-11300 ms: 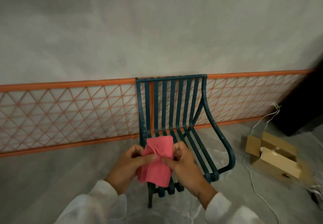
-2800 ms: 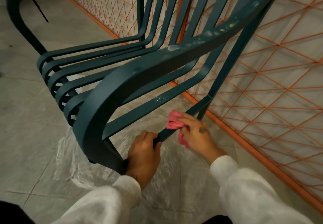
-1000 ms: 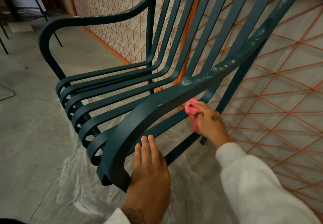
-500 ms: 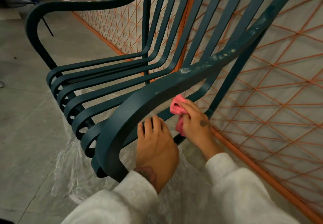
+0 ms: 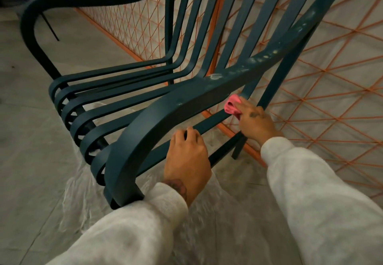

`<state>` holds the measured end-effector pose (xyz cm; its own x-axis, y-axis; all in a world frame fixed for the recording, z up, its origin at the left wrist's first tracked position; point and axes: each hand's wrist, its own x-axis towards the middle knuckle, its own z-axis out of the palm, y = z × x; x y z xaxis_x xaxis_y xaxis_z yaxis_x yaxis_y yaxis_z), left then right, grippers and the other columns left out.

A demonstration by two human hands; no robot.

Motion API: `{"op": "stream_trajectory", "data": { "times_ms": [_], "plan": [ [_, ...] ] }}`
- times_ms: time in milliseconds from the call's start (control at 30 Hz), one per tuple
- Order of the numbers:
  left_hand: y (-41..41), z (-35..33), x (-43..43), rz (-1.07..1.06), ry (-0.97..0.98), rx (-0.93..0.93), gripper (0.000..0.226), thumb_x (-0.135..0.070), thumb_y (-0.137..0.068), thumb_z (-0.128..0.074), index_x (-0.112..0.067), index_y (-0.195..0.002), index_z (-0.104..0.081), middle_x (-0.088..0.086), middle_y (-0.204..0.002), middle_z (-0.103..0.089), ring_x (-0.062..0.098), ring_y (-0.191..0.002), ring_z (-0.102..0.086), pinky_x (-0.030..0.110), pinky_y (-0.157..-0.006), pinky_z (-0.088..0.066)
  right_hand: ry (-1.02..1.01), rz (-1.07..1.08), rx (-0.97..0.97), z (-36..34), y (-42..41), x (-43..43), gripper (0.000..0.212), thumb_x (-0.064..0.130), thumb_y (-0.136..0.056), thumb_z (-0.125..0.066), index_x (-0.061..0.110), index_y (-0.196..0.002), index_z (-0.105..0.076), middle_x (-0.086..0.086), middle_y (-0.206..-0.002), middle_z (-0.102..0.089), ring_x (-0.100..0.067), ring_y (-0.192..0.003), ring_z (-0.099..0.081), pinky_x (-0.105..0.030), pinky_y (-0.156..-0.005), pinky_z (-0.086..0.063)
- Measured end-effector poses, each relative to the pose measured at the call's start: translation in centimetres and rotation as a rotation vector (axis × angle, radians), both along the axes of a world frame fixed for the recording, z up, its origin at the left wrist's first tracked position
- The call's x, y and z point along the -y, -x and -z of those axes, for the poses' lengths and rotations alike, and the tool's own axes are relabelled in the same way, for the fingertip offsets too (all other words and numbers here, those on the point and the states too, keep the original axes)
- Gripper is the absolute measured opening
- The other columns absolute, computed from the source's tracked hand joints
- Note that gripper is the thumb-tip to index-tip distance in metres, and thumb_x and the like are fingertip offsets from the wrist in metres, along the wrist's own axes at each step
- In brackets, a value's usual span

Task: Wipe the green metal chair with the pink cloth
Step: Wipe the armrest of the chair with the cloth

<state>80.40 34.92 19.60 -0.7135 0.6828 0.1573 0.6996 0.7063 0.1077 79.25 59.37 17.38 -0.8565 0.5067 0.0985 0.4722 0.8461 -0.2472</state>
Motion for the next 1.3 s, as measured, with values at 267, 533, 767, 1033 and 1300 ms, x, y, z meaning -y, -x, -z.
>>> {"op": "stream_trajectory", "data": {
  "times_ms": [267,533,767,1033,1300],
  "plan": [
    [-0.2,0.4,-0.1,-0.009,0.02,-0.01,0.054,-0.034,-0.094,-0.045,0.0,-0.136,-0.045,0.019,-0.14,-0.044,0.037,-0.124,-0.038,0.047,-0.109,-0.032,0.303,-0.094,-0.323,1.5,-1.9,7.2,0.055,0.005,-0.097,-0.047,0.035,-0.143,-0.045,0.011,-0.15,-0.042,-0.009,-0.134,-0.041,-0.018,-0.107,-0.025],
    [-0.5,0.8,0.2,0.002,-0.026,0.028,0.07,-0.045,-0.094,-0.039,-0.009,-0.151,-0.019,0.018,-0.154,-0.026,0.038,-0.142,-0.018,0.053,-0.118,-0.011,0.895,-0.07,-0.431,0.1,-6.5,13.2,0.041,0.019,-0.1,-0.049,0.048,-0.127,-0.056,0.033,-0.119,-0.056,0.007,-0.113,-0.051,-0.006,-0.086,-0.041],
    [-5.5,0.4,5.4,0.224,-0.223,0.275,0.065,-0.041,-0.096,-0.039,-0.017,-0.152,-0.016,0.006,-0.16,-0.013,0.024,-0.148,-0.004,0.035,-0.117,0.009,1.242,-0.027,-0.616,0.1,-12.3,15.0,0.043,0.005,-0.096,-0.052,0.034,-0.124,-0.066,0.006,-0.124,-0.068,-0.015,-0.117,-0.063,-0.037,-0.097,-0.047],
    [-6.2,-2.6,14.9,0.351,-0.471,0.41,0.038,-0.04,-0.088,-0.057,-0.025,-0.122,-0.065,-0.012,-0.122,-0.061,0.003,-0.107,-0.06,0.017,-0.094,-0.046,1.298,-0.188,-0.667,-2.7,-14.0,20.2,0.052,0.04,-0.073,-0.079,0.03,-0.123,-0.067,-0.002,-0.126,-0.068,-0.02,-0.118,-0.063,-0.025,-0.091,-0.052],
    [-4.4,-8.2,19.2,0.394,-0.526,0.427,0.024,-0.03,-0.089,-0.064,-0.021,-0.11,-0.071,-0.01,-0.095,-0.072,0.001,-0.083,-0.065,0.025,-0.076,-0.054,1.245,-0.265,-0.787,-6.1,-14.4,23.5,0.036,0.03,-0.08,-0.073,0.029,-0.116,-0.071,0.004,-0.112,-0.072,-0.011,-0.103,-0.066,-0.022,-0.088,-0.053]
  ]
}}
